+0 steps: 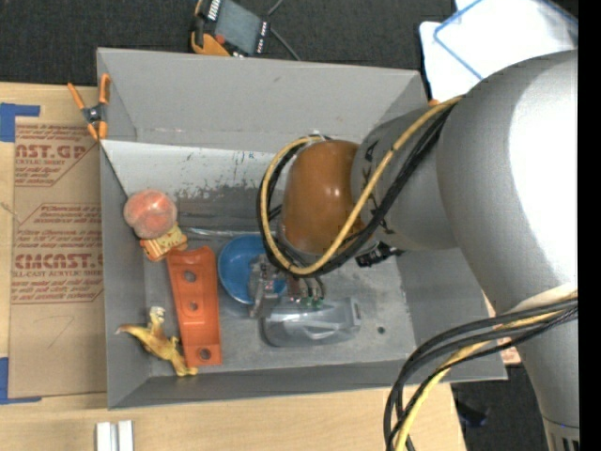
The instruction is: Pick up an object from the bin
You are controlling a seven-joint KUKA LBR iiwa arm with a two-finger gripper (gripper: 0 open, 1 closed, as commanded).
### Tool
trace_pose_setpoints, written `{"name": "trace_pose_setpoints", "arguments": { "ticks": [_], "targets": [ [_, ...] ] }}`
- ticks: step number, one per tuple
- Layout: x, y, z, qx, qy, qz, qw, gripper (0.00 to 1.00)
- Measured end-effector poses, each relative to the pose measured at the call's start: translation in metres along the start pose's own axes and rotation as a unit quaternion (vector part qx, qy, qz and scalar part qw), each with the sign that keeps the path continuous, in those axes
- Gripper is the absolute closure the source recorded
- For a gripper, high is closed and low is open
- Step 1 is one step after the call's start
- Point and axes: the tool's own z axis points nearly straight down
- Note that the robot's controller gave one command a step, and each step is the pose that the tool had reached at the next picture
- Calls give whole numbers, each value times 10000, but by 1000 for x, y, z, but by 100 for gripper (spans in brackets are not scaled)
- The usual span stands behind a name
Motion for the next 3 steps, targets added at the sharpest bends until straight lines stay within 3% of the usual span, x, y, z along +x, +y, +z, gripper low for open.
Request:
{"name": "trace_pose_setpoints", "arguments": {
  "ticks": [2,3],
  "targets": [
    [2,-8,0,-17,-15,5,10000,100],
    [17,-8,-68,-11,-2,-1774,9841,100]
  ]
}}
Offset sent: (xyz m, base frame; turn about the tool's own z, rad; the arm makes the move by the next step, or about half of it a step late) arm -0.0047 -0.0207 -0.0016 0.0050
